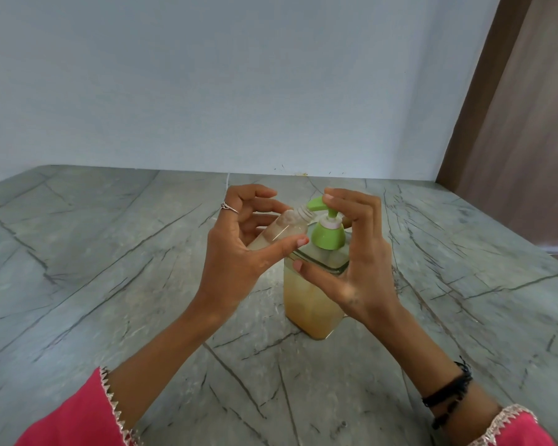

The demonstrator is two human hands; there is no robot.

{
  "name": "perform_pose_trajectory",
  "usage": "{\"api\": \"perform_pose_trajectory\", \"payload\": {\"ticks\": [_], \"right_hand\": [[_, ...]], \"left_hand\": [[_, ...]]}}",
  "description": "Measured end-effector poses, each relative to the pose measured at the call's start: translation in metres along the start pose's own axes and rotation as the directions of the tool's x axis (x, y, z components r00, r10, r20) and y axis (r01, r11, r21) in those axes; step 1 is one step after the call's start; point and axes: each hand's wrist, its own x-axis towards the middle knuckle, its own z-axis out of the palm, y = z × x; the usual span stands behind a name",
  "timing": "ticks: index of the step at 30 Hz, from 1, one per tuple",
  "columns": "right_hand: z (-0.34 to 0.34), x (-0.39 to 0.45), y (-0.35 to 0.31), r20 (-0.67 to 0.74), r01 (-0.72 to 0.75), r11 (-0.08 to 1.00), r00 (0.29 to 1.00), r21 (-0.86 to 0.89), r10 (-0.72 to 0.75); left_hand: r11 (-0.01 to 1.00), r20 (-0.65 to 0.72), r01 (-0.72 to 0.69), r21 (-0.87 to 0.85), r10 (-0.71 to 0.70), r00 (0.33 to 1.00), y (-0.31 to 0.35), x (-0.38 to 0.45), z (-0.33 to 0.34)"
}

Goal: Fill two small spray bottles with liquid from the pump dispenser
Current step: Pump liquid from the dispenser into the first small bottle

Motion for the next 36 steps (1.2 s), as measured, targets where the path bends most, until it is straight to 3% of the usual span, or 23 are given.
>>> {"api": "perform_pose_trajectory", "payload": {"ticks": [36], "right_hand": [[-0.0002,0.0039,-0.0031,-0.003,0.016,0.998,1.0,-0.063,-0.016]], "left_hand": [[0.997,-0.007,-0.01,0.081,0.011,1.0,0.0009,0.0001,-0.001]]}}
